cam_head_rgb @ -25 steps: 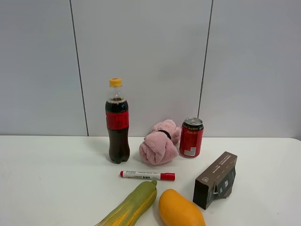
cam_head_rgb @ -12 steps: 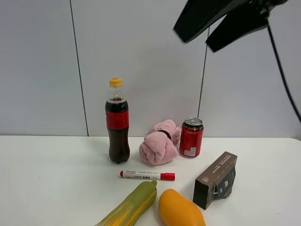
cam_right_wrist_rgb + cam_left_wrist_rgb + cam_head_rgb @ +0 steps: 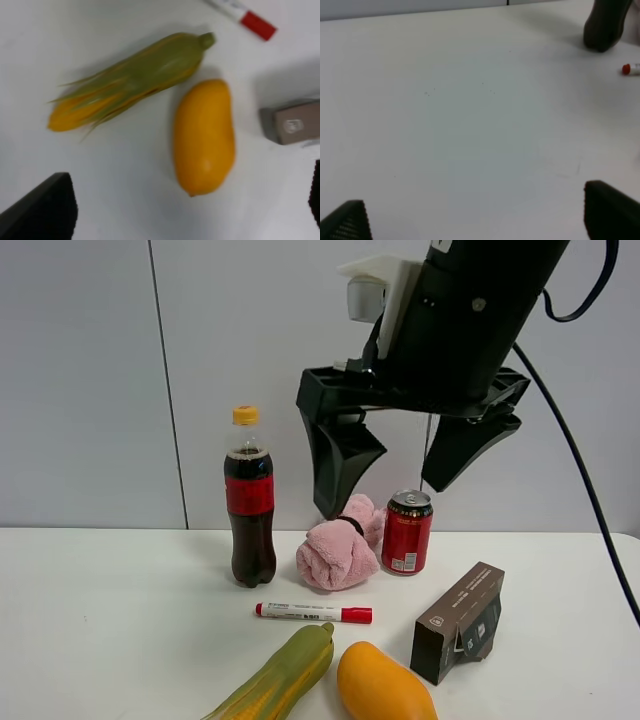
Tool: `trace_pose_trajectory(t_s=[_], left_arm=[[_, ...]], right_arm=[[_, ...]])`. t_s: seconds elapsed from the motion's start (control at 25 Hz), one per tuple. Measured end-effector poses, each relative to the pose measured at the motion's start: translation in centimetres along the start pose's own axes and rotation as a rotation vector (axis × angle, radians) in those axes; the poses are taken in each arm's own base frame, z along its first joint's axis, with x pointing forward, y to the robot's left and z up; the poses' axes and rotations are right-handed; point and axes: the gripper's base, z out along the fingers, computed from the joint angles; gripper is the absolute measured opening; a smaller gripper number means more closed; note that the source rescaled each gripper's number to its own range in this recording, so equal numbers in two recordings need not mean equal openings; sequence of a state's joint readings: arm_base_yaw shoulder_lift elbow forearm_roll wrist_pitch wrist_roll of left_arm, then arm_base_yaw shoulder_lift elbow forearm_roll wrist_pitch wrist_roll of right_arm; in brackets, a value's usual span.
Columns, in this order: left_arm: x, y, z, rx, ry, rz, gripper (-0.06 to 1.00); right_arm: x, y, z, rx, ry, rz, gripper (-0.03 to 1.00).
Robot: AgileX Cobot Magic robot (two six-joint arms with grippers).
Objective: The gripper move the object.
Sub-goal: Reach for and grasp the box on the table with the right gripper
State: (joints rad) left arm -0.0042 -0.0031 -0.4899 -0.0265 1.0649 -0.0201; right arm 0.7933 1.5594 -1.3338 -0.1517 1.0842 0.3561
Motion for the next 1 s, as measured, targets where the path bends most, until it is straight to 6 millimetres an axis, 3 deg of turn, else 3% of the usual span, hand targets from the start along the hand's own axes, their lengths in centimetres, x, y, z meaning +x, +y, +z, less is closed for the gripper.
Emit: trace_pose_trajectory(t_s=[0.28,0.52,0.72,0.88,1.0], left_arm=[[0.0,0.0,0.0,0.0,0.0,0.0,1.0],[0.0,0.0,0.0,0.0,0.0,0.0,1.0],[0.0,0.0,0.0,0.0,0.0,0.0,1.0],[0.0,0.0,0.0,0.0,0.0,0.0,1.0],[0.0,0.0,0.0,0.0,0.0,0.0,1.0]], right_arm=[[0.3,-3.8,1.2,0.13,0.131,0.341,0.92],[1.1,-7.6,2.9,0.167,0.166,0.505,0.92],[3.2,-9.0,4.7,0.069,0.049,0.729,0.92],[4.8,-10.7,3.3,-0.003,-0.125,0.992,0.92],[6.3,-12.6,2.9,0.027,-0.161,1.156,0.92]])
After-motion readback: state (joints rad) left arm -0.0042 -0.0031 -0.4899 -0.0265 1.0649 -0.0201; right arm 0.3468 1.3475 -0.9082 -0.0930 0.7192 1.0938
